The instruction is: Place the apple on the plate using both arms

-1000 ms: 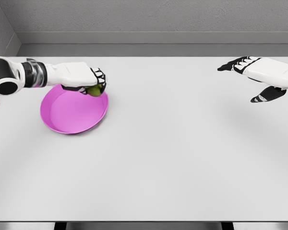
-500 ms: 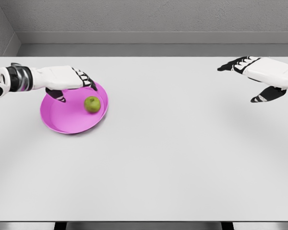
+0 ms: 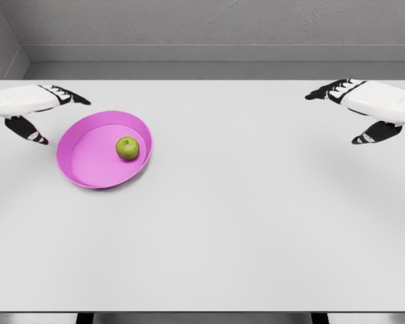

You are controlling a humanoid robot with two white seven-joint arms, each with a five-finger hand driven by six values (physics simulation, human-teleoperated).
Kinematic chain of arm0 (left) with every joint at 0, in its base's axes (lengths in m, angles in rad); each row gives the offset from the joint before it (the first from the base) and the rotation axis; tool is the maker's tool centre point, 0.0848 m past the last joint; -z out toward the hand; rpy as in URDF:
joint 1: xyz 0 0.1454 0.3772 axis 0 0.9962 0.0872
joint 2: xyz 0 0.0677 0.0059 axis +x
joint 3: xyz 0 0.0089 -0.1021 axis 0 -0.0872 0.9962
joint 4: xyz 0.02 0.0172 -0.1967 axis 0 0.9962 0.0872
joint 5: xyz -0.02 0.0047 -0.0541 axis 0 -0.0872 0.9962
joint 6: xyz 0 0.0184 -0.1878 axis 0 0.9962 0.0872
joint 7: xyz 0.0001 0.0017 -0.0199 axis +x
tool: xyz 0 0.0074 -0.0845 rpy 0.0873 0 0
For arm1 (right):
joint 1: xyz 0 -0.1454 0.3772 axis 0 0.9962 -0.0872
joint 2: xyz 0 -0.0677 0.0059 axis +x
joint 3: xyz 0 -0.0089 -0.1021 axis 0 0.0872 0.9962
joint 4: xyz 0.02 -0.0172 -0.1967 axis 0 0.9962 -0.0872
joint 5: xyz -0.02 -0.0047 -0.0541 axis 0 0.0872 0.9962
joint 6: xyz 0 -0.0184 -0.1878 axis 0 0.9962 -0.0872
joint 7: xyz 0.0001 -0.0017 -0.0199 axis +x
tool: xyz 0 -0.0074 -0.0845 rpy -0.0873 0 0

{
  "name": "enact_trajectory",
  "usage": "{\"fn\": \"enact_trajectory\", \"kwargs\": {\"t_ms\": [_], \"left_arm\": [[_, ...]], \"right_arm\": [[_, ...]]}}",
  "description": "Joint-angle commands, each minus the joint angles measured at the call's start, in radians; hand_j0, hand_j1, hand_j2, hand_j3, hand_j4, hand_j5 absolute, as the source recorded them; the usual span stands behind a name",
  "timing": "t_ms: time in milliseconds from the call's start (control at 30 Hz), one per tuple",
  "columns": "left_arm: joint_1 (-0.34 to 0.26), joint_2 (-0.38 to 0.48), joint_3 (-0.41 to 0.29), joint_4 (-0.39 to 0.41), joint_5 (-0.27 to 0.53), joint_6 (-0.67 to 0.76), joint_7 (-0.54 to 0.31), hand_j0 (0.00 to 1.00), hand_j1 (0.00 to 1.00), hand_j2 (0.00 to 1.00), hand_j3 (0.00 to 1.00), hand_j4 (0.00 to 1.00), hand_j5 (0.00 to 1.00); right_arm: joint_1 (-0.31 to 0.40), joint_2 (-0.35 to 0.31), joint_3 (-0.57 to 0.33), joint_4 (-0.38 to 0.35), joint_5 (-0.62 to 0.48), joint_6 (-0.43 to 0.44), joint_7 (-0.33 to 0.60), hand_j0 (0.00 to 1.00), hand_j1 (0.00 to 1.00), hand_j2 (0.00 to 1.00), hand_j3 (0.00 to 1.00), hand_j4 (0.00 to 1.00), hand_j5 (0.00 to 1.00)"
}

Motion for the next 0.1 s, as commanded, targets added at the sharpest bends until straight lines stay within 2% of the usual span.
{"fn": "enact_trajectory", "kwargs": {"t_ms": [0,67], "left_arm": [[0.0,0.006,0.005,0.011,0.019,0.002,-0.001,1.0,1.0,1.0,1.0,1.0,1.0],[0.003,0.006,0.006,0.031,0.02,0.002,0.001,1.0,1.0,1.0,1.0,1.0,1.0]], "right_arm": [[0.0,-0.001,0.0,0.0,-0.005,0.002,0.0,1.0,1.0,1.0,1.0,1.0,1.0],[0.0,-0.001,0.0,0.0,-0.005,0.002,0.0,1.0,1.0,1.0,1.0,1.0,1.0]]}}
